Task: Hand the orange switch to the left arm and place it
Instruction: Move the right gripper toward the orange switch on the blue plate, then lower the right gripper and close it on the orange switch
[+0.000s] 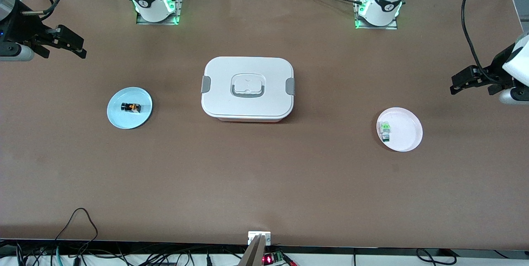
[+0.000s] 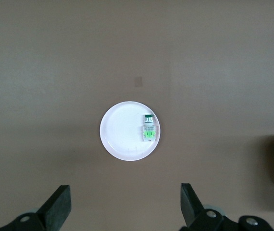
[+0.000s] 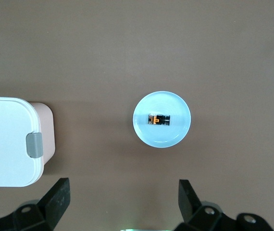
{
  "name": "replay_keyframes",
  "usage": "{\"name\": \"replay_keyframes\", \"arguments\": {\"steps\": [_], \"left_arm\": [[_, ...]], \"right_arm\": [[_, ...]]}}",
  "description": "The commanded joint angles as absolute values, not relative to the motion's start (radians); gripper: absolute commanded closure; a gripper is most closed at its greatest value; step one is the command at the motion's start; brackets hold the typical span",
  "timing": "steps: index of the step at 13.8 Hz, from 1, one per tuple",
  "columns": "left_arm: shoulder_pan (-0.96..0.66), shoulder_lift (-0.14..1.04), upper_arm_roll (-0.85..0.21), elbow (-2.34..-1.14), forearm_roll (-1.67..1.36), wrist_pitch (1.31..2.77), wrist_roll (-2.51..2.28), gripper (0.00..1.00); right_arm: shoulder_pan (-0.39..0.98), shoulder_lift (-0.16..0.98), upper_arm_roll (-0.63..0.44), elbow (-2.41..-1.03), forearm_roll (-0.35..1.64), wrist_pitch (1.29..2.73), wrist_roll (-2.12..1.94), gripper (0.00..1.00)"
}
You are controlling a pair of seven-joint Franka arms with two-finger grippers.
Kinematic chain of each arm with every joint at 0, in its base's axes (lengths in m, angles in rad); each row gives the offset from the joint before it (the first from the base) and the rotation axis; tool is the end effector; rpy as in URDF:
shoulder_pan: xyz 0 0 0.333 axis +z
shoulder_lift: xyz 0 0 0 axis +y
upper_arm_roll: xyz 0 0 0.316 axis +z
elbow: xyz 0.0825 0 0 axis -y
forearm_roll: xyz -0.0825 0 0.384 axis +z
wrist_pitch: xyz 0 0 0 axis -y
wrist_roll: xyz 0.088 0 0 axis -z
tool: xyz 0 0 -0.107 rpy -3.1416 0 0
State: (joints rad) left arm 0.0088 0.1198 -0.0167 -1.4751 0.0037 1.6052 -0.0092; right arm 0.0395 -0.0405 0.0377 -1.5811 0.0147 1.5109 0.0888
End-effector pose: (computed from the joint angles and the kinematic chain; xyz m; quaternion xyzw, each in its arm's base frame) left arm 0.5946 -0.0037 0.6040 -1.0000 -0.0007 -0.0052 0.0008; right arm 0.5340 0.0434 0.6366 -0.9999 0.0055 0.0154 0.0053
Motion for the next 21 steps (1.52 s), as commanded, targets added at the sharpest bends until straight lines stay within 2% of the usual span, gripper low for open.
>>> {"name": "replay_keyframes", "arguments": {"steps": [1, 9, 12, 15, 18, 21], "left_arm": [[0.005, 0.120, -0.015, -1.457, 0.023, 1.591, -0.015, 0.00], [0.006, 0.120, -0.015, -1.457, 0.025, 1.589, -0.015, 0.00], [0.006, 0.120, -0.015, -1.457, 0.025, 1.589, -0.015, 0.00], [0.006, 0.120, -0.015, -1.457, 0.025, 1.589, -0.015, 0.00], [0.006, 0.120, -0.015, -1.457, 0.025, 1.588, -0.015, 0.00], [0.006, 0.120, -0.015, -1.457, 0.025, 1.588, -0.015, 0.00]], "right_arm": [[0.041, -0.031, 0.035, -1.565, 0.014, 1.494, 0.107, 0.00], [0.037, 0.052, 0.034, -1.604, -0.008, 1.516, 0.104, 0.00], [0.034, 0.086, 0.034, -1.666, -0.063, 1.592, 0.104, 0.00], [0.026, 0.090, 0.023, -1.816, -0.078, 1.750, 0.104, 0.00], [0.026, 0.109, 0.003, -1.989, -0.080, 1.969, 0.094, 0.00], [0.025, 0.176, -0.003, -2.051, -0.080, 2.086, 0.091, 0.00]]}}
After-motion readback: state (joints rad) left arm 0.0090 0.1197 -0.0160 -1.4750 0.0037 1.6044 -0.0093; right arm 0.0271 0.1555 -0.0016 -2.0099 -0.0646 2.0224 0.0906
